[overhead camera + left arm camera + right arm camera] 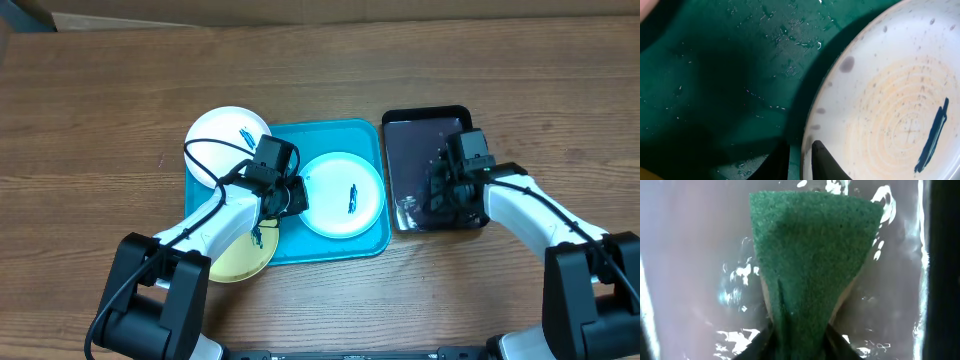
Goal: Clean dirty plates on tray and stack at the side
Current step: 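Lower the right gripper and grasp the green sponge in the black tray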
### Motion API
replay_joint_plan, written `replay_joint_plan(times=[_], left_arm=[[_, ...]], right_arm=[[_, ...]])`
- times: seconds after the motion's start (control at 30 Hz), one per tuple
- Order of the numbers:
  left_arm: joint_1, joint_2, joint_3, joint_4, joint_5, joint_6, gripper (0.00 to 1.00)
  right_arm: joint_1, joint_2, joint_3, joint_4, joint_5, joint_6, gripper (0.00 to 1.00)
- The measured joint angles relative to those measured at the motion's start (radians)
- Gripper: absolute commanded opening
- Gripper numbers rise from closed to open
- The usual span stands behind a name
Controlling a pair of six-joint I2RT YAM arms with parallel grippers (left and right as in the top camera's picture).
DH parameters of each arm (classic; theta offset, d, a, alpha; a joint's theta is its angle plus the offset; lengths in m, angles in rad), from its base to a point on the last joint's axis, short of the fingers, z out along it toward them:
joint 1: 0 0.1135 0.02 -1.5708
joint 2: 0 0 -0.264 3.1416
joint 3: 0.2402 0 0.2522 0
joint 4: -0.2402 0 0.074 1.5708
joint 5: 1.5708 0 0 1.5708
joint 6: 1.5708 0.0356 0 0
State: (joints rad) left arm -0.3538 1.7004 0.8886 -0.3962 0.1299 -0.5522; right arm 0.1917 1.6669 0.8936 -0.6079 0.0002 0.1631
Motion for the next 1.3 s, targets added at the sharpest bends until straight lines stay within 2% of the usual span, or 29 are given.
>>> replay_joint_plan(times=[0.07,0.23,0.37,0.57,0.8,0.93,1.07,1.3], left_arm=[[0.000,0.000,0.000,0.000,0.000,0.000,0.20],[0.000,0.000,0.000,0.000,0.000,0.000,0.20],[0.000,0.000,0.000,0.000,0.000,0.000,0.21],[0.000,0.000,0.000,0.000,0.000,0.000,0.21],[0.000,0.000,0.000,0.000,0.000,0.000,0.22],[0.000,0.000,0.000,0.000,0.000,0.000,0.23],[0.000,0.000,0.000,0.000,0.000,0.000,0.23],[0.000,0.000,0.000,0.000,0.000,0.000,0.24]], right_arm=[[0.000,-0.005,0.012,-0.021,-0.016,-0.003,0.65],[0.000,-0.011,0.018,-0.007,-0.025,-0.009,0.67],[0.000,-0.011,0.018,0.023,-0.013,-0.010,0.66],[0.000,-0.011,0.018,0.031,-0.003,-0.010,0.59],[0.000,-0.011,0.018,0.041,0.004,-0.010,0.59],[0.000,-0.011,0.015,0.087,0.027,-0.009,0.51],[0.000,-0.011,0.006,0.103,0.058,-0.009,0.49],[0.000,-0.011,0.003,0.106,0.058,-0.006,0.54]])
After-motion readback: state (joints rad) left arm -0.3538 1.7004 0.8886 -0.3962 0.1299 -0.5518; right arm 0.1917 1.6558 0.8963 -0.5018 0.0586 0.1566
